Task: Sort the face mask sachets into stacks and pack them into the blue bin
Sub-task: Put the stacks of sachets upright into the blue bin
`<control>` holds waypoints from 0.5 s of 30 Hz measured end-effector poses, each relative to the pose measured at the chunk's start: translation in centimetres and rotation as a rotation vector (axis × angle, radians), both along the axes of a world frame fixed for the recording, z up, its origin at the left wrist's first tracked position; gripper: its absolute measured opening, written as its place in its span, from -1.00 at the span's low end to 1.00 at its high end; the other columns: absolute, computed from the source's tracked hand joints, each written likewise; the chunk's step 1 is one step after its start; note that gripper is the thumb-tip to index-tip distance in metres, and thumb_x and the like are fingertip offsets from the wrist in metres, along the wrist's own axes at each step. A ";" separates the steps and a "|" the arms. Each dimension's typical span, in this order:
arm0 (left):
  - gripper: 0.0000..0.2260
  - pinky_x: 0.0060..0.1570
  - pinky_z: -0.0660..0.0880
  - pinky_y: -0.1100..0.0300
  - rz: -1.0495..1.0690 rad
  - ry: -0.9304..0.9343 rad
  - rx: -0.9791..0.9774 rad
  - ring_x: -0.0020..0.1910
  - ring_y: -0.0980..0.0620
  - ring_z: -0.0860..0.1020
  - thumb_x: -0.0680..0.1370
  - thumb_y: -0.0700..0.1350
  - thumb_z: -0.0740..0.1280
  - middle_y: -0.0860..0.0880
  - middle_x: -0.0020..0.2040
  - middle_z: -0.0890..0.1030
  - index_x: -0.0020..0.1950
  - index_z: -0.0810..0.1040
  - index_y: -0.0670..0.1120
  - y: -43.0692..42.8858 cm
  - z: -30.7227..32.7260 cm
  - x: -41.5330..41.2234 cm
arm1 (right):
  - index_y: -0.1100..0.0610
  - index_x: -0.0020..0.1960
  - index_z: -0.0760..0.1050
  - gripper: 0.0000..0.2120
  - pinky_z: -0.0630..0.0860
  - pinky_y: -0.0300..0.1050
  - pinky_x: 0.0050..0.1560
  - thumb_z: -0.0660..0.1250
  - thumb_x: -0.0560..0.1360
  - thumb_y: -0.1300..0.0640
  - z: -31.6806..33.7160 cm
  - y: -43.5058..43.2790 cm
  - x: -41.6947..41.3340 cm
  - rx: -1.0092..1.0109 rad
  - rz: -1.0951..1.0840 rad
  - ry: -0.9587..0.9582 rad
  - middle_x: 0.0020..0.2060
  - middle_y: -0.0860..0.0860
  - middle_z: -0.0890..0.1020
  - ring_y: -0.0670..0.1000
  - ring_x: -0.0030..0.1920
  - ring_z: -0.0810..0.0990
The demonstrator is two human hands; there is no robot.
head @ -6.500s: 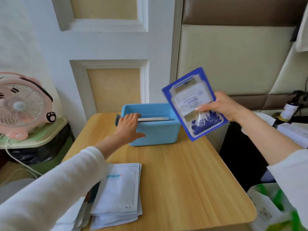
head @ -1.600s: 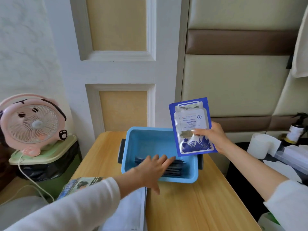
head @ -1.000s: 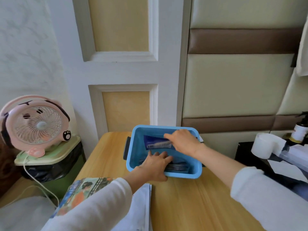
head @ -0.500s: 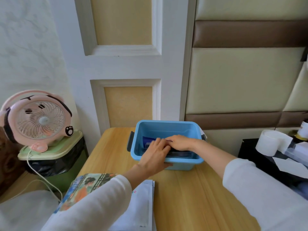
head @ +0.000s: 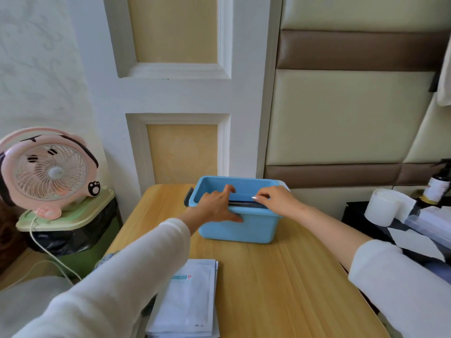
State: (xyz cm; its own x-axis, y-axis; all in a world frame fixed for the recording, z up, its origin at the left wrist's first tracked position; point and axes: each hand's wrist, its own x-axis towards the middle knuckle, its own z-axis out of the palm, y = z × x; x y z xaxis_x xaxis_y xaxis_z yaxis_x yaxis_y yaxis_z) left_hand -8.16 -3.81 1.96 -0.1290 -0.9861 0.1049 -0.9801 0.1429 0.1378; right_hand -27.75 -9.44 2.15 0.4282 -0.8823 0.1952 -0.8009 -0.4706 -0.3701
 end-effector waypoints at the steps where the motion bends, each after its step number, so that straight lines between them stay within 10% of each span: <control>1: -0.35 0.04 0.36 0.09 0.017 -0.025 0.058 0.09 -0.08 0.51 0.37 0.31 0.36 -0.06 0.13 0.54 0.31 0.29 -0.02 -0.5 0.2 0.3 | 0.05 -0.04 0.60 -0.74 0.51 0.00 0.01 0.23 0.55 -0.09 -0.3 -0.2 -0.4 -0.045 -0.003 -0.021 -0.10 -0.01 0.66 0.02 -0.07 0.57; 11: -0.16 0.40 0.17 -0.10 -0.073 -0.040 0.137 0.39 -0.10 0.27 0.34 0.36 0.36 -0.06 0.41 0.32 0.47 0.17 -0.02 0.1 0.7 1.1 | 0.13 0.11 0.57 -0.79 0.40 -0.07 0.16 0.26 0.55 0.09 -1.7 1.3 -1.3 -0.421 0.029 -0.229 0.04 0.04 0.63 0.11 0.13 0.52; 15: -0.50 0.17 0.36 0.10 -0.298 0.197 -0.460 0.14 -0.02 0.42 0.44 0.21 0.30 -0.10 0.16 0.49 0.21 0.45 -0.13 5.2 1.7 2.4 | 0.19 -0.01 0.60 -0.83 0.48 -0.11 -0.02 0.23 0.53 0.23 -2.0 8.1 0.7 -0.787 0.271 -0.373 -0.13 0.02 0.65 0.02 -0.08 0.58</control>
State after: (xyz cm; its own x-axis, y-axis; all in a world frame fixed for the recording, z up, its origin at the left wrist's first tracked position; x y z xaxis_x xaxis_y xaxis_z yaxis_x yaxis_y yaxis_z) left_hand -5.76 1.42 3.69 -0.3287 -0.7577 0.5637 -0.8505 0.4971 0.1722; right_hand -27.06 -1.33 0.17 0.3896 -0.3143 0.8657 -0.5186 -0.8516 -0.0757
